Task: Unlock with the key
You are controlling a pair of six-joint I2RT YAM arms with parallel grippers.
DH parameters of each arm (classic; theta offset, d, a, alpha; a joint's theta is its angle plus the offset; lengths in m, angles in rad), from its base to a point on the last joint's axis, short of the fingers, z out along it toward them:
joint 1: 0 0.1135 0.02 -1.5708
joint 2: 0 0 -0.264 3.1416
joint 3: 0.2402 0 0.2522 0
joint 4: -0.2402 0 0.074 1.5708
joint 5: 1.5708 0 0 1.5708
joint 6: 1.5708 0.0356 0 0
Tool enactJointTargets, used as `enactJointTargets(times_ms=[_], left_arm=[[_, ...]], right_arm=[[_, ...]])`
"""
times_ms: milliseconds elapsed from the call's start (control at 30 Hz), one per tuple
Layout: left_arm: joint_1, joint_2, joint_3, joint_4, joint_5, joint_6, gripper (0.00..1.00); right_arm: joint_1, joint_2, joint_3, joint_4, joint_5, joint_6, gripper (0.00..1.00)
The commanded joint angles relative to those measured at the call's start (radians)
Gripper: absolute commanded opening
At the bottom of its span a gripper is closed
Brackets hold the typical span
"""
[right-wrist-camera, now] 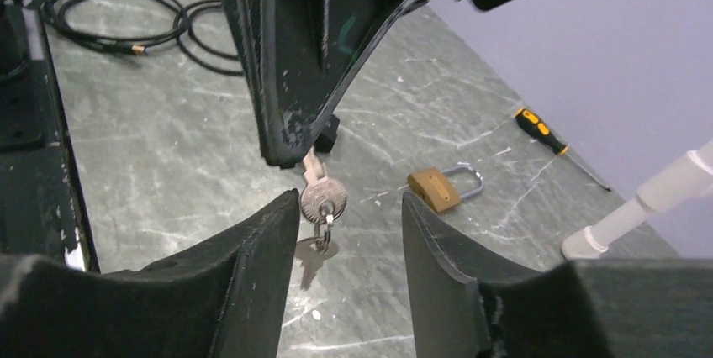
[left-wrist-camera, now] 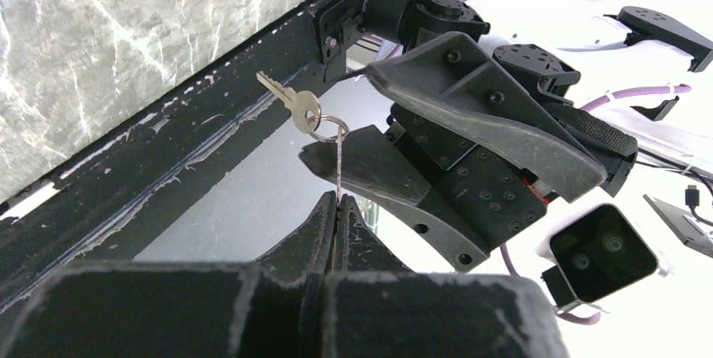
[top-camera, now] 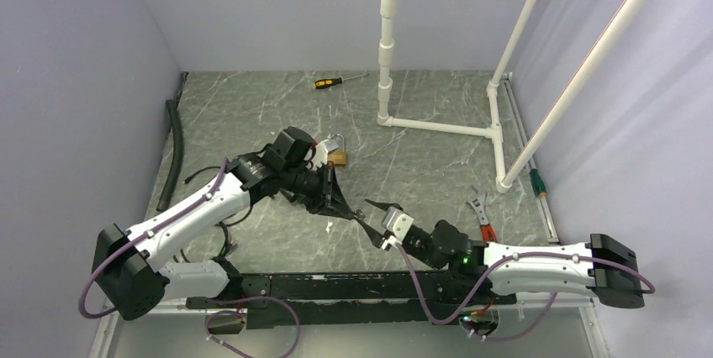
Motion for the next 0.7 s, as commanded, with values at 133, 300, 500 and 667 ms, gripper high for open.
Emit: enactJointTargets(times_ms=[133, 300, 500, 667], left_arm=[[-0.002, -0.026, -0.028, 0.071, 0.061, -0.057, 0.00], [-0.003, -0.023, -0.023, 0.070, 0.051, -0.052, 0.00], [-0.002, -0.025, -0.022, 0.072, 0.059, -0.055, 0.00], [-0.003, -0.034, -0.031, 0.082, 0.058, -0.059, 0.00]], right_arm=[[0.044, -0.006, -0.001, 0.149, 0.041, -0.069, 0.48], [0.070, 0.011, 0.003, 0.130, 0.069, -0.079, 0.43], [0.076, 0.009, -0.002, 0.115, 0.105, -0.061, 0.38], [0.079, -0.003, -0.006, 0.114, 0.116, -0.055, 0.33]])
